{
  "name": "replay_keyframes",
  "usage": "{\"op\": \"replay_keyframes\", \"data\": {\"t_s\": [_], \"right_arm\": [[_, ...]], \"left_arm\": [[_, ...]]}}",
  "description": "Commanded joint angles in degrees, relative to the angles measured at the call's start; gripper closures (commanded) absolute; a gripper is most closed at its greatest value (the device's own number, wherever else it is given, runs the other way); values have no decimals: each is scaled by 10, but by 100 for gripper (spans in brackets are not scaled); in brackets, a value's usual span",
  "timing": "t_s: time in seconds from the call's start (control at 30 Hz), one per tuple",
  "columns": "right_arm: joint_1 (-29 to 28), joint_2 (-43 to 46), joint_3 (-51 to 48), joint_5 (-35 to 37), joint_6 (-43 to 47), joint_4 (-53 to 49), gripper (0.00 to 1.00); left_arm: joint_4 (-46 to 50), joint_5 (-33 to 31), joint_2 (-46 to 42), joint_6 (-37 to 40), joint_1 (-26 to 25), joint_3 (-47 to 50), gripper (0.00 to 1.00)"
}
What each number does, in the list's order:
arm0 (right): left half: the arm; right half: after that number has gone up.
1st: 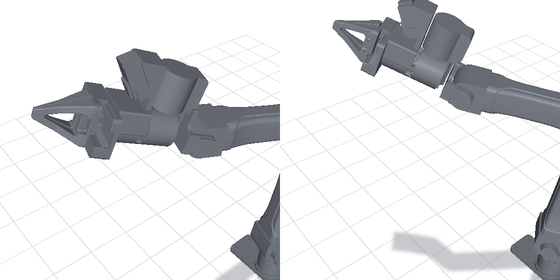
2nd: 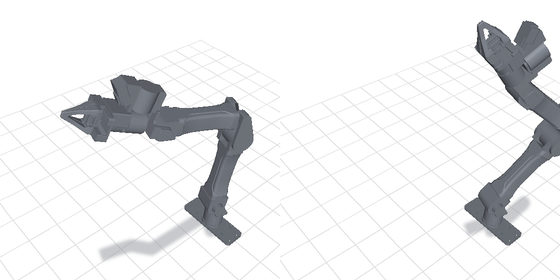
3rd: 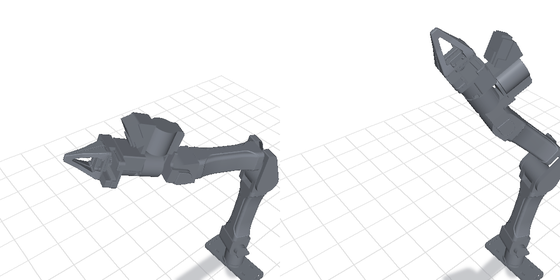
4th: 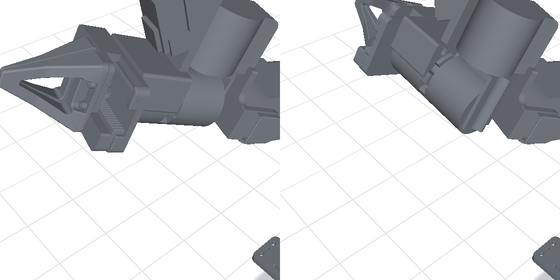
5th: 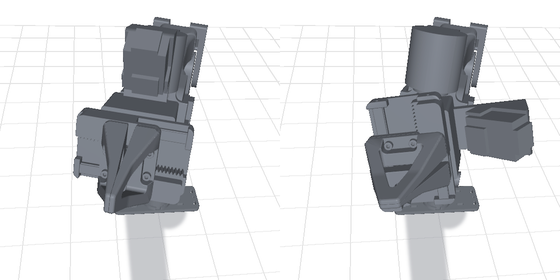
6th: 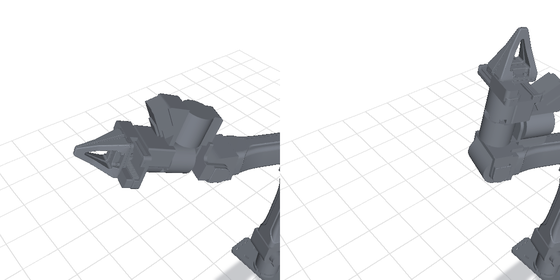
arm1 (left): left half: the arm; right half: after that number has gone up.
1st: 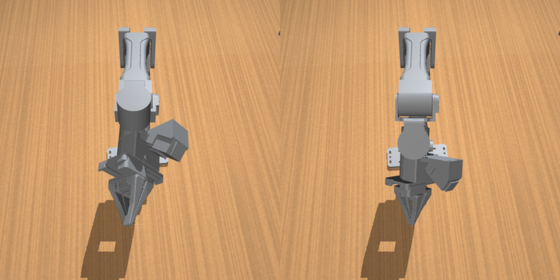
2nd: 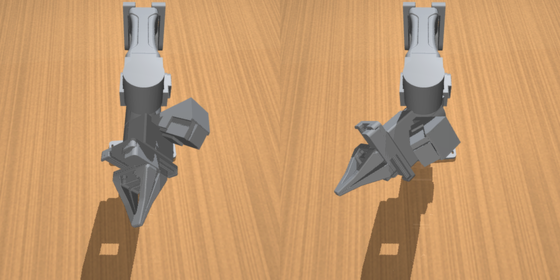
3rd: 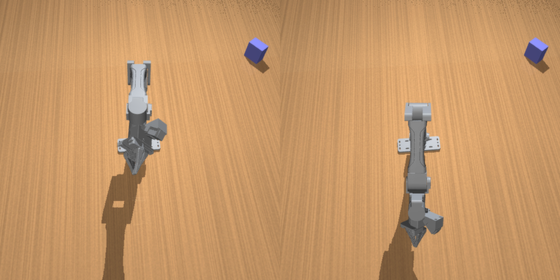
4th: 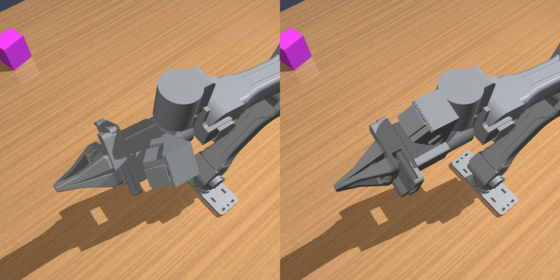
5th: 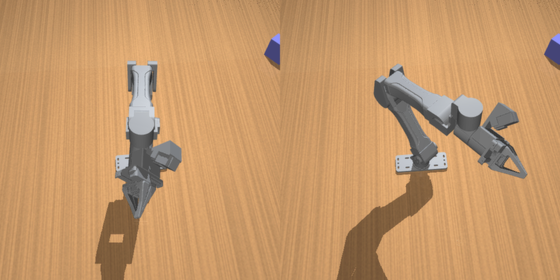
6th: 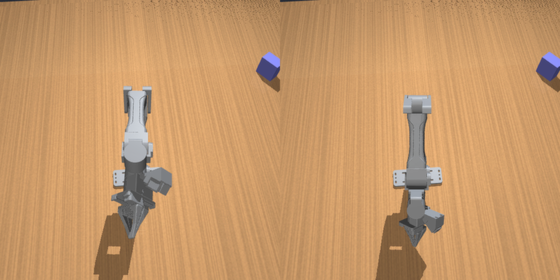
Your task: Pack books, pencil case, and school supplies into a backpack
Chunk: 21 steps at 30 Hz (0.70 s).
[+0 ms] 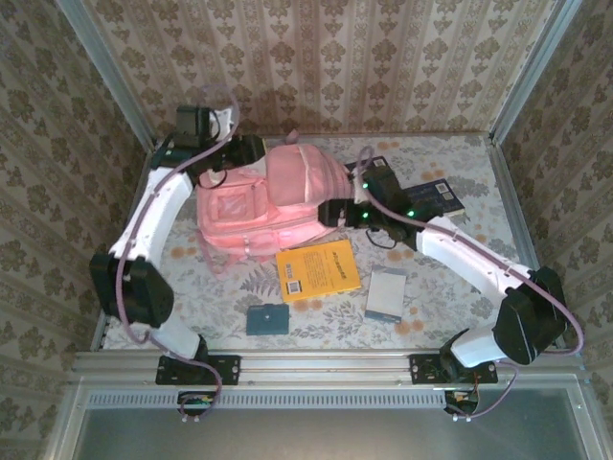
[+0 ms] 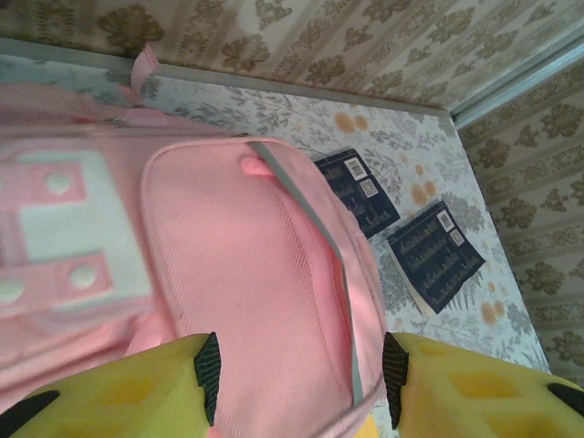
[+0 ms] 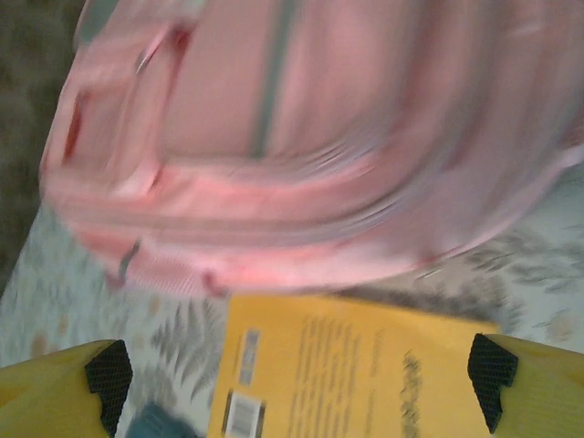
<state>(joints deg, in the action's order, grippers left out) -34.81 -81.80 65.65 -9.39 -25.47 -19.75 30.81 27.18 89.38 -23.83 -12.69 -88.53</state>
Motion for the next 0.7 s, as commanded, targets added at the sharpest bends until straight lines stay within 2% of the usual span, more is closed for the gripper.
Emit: {"op": "replay_keyframes", "data": {"t_s": [0.0, 0.1, 0.2, 0.33, 0.5, 0.67], "right_arm": [[-90, -13, 40, 2, 144, -87, 2], [-176, -67, 77, 40, 218, -155, 0], [-247, -128, 114, 61, 271, -198, 0], [-312, -211, 156, 90, 318, -222, 0], [-347, -289, 206, 84, 337, -244, 0], [-355, -322, 224, 74, 337, -254, 0]], "left_arm": [[16, -70, -110, -39, 11, 79, 48], [23, -100, -212, -45, 25, 166, 47], [55, -146, -293, -16, 32, 218, 46], [92, -212, -364, 11, 33, 266, 43], [96, -263, -420, 31, 33, 327, 41], [68, -280, -470, 33, 30, 377, 36]]}}
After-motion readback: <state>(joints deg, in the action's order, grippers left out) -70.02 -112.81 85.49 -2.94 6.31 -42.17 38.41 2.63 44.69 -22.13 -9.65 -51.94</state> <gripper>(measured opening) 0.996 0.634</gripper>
